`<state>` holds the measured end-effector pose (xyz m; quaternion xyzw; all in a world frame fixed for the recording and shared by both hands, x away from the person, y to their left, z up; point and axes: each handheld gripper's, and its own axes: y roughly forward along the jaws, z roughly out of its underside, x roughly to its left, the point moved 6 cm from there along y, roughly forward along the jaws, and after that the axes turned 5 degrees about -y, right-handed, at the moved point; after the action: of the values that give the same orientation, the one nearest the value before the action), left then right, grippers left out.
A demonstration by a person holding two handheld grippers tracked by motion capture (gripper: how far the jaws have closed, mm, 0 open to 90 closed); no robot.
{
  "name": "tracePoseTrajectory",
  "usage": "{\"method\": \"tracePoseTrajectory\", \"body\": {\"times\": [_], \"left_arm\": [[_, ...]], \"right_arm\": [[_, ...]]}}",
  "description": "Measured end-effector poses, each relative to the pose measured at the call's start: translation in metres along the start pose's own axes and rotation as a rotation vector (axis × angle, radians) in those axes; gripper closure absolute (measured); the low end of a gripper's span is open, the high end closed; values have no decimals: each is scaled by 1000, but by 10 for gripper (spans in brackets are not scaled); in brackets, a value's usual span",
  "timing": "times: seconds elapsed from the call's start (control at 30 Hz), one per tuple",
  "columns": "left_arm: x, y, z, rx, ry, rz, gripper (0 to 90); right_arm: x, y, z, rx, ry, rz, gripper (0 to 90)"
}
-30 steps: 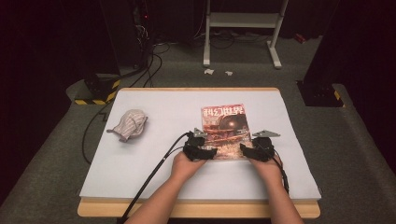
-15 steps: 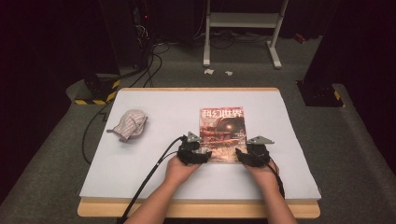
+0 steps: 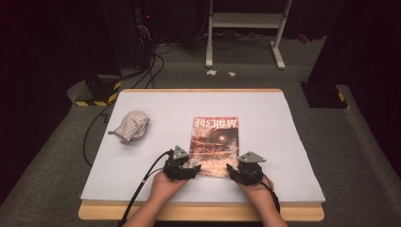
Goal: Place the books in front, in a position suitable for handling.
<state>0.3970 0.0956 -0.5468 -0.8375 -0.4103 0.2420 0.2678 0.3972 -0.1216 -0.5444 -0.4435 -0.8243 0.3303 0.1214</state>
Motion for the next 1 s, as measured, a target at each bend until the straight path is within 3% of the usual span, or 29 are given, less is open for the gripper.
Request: {"method": "tracePoseTrajectory", "body": {"times": [0.1, 0.2, 0.27, 0.37, 0.53, 0.6, 0.73, 0.9, 1.0], "left_arm": [[0, -9, 8, 7, 10, 7, 364], [6, -9, 5, 15, 0, 29, 399], [14, -5, 0, 8, -14, 7, 379], [26, 6, -13, -4, -43, -8, 359], [29, 15, -22, -5, -68, 7, 351], [27, 16, -23, 0, -64, 22, 360], [26, 13, -20, -5, -61, 2, 360], [30, 4, -12, -4, -57, -8, 364], [36, -5, -6, -3, -52, -22, 364]], "right_arm": [[9, -4, 1, 2, -31, -14, 440], [8, -4, -1, 1, -42, -21, 455], [1, 0, -5, -10, -7, -34, 441], [-18, 14, -16, -5, 55, -15, 428], [-24, 28, -21, 24, 99, -48, 433], [-21, 29, -22, 26, 97, -41, 429], [-16, 29, -23, 26, 76, -20, 434], [-9, 30, -26, 30, 53, -30, 435], [3, 31, -28, 26, 31, -47, 434]]}}
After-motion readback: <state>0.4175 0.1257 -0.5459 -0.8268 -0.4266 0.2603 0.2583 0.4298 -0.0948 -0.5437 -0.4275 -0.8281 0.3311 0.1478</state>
